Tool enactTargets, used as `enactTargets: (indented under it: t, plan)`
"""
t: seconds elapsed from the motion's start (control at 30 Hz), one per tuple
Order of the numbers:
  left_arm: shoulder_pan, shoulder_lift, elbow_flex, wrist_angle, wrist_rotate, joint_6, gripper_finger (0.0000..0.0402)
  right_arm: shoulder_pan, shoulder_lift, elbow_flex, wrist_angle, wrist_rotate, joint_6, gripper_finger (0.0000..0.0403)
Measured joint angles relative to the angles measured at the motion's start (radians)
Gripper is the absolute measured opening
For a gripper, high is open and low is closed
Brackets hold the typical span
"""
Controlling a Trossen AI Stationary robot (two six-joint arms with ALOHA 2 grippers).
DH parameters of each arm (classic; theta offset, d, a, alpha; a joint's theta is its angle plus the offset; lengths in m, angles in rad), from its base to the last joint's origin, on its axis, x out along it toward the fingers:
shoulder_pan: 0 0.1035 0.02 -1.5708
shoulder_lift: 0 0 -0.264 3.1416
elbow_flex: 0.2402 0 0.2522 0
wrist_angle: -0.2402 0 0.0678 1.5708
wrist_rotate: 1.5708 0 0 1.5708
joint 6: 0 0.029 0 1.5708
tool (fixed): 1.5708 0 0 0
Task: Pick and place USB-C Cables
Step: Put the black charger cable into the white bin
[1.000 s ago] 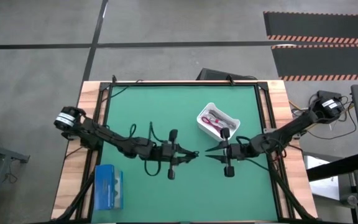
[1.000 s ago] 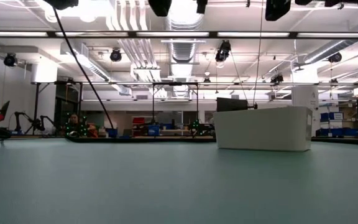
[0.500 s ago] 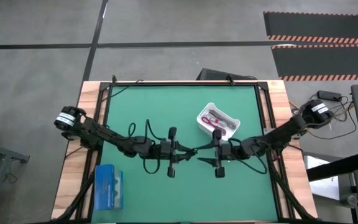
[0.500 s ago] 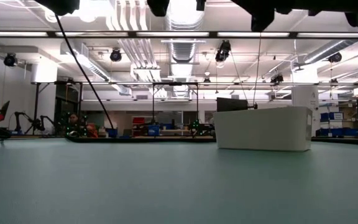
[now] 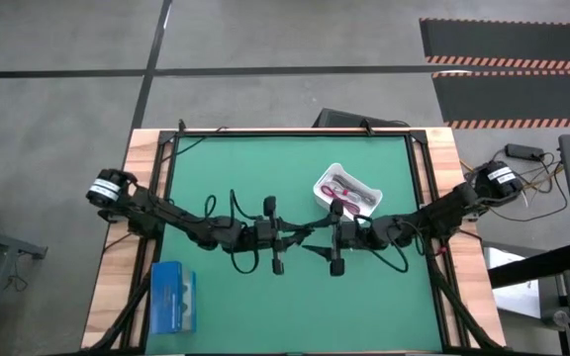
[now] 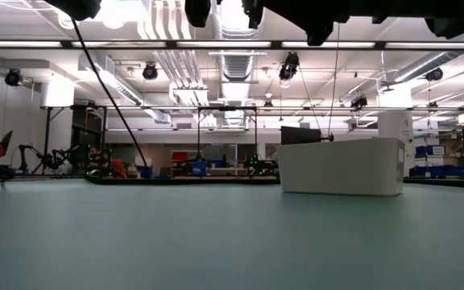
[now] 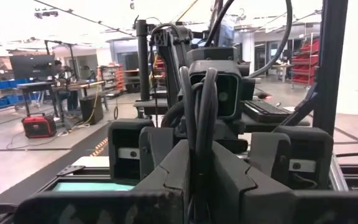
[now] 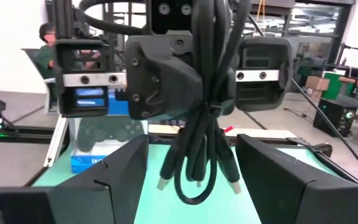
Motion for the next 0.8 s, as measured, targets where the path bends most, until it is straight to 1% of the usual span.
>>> enactTargets:
  t: [0.27,0.47,0.63,0.8]
  plan:
    - [0.0,0.0,0.0,0.003,-0.004,0.001,0.0024,-0.037,0.001,0.009,-0.001,-0.005,0.002,0.0234]
    - [0.0,0.0,0.0,0.022,-0.004,0.001,0.0024,-0.037,0.007,0.026,-0.006,-0.01,-0.03,0.0214]
    - [0.002,0.0,0.0,0.022,-0.004,0.001,0.0024,-0.037,0.007,0.037,-0.009,-0.011,-0.057,0.0178]
    - [0.002,0.0,0.0,0.021,-0.004,0.001,0.0024,-0.036,0.007,0.046,-0.011,-0.012,-0.075,0.012]
